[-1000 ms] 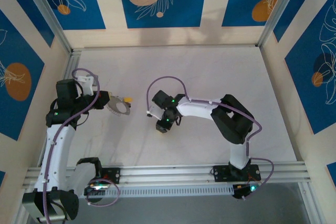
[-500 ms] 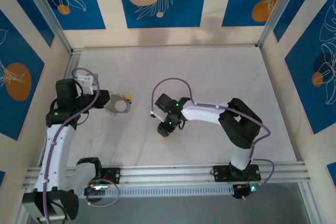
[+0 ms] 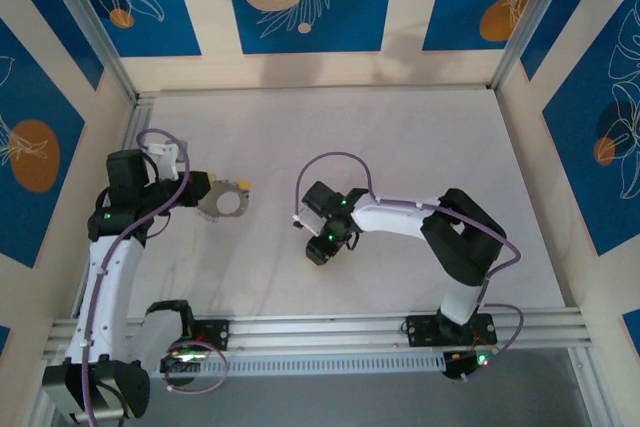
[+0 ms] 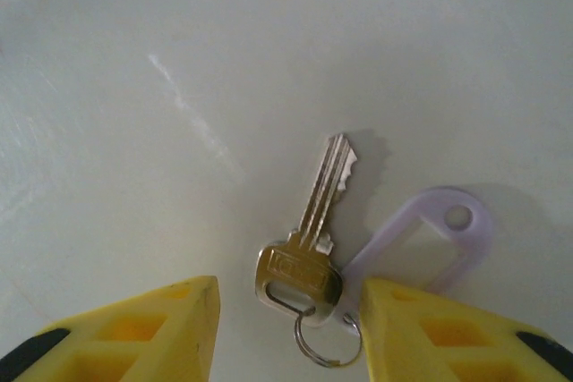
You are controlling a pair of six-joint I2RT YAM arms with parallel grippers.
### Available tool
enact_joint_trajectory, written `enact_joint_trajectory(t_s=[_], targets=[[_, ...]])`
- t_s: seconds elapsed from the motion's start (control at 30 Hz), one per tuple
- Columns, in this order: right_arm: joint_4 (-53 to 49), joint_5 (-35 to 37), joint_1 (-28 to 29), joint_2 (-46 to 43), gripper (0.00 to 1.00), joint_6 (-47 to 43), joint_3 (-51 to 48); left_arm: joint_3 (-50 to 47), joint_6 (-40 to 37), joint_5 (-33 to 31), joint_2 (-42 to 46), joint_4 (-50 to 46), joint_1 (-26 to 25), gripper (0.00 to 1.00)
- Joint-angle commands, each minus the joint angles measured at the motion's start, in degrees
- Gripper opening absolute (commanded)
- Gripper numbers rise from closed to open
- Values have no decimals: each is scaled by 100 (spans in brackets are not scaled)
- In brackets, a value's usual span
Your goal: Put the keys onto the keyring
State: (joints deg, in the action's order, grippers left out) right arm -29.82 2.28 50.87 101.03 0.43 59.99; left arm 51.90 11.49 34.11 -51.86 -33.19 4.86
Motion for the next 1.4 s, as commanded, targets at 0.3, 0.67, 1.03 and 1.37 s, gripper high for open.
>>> enact_joint_trajectory(t_s=[0.3, 0.67, 1.03, 1.37], targets=[[-419, 452, 52, -247, 53, -343, -59, -30, 133, 267, 79, 390, 57, 0], [-458, 539, 84, -129, 43, -725, 109, -40, 134, 311, 156, 419, 56, 0], [-474, 736, 344, -71, 16, -1062, 137, 0, 69, 275, 178, 312, 59, 0], [-84, 390, 341, -918, 0, -1059, -197, 22, 15, 269, 176, 269, 58, 0]])
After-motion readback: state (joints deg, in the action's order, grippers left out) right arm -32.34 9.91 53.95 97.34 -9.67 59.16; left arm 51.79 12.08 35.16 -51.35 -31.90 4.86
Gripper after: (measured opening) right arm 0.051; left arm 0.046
